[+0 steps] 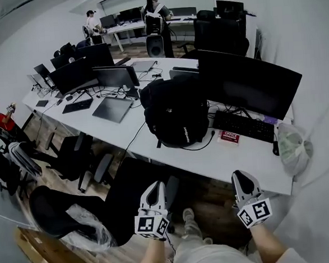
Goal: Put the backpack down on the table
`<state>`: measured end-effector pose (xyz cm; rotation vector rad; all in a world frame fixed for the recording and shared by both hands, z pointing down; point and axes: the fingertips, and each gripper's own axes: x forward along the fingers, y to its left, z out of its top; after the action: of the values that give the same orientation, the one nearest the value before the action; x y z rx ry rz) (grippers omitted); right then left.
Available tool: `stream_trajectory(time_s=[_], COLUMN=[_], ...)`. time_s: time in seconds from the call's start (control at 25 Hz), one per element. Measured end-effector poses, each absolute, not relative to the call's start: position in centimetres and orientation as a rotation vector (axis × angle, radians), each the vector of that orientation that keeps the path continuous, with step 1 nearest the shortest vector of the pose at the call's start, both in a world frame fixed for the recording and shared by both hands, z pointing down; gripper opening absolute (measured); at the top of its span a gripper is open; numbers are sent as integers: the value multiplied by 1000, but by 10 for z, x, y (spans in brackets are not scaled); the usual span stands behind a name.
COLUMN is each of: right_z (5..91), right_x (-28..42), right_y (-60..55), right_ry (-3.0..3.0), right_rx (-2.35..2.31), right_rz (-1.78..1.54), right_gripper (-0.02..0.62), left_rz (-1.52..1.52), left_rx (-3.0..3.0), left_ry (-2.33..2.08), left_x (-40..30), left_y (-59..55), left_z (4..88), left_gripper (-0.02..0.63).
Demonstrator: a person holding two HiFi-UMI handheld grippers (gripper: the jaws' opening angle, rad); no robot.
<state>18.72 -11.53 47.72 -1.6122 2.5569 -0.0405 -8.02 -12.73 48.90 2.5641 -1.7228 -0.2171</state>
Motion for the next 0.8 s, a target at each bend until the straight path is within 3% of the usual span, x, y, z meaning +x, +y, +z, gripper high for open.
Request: stream_trajectory(time_s=[0.8], right_z=[459], right_x=[180], right_y=[-16], right_ry=[2512], right_rx=[-1618], right_rz=[-103], right_gripper=[41], left_rz=[-219], left_rx=[2650], left_ry=[-1570], left_x=[-78], left_y=[-37], left_z=[457], left_gripper=[9])
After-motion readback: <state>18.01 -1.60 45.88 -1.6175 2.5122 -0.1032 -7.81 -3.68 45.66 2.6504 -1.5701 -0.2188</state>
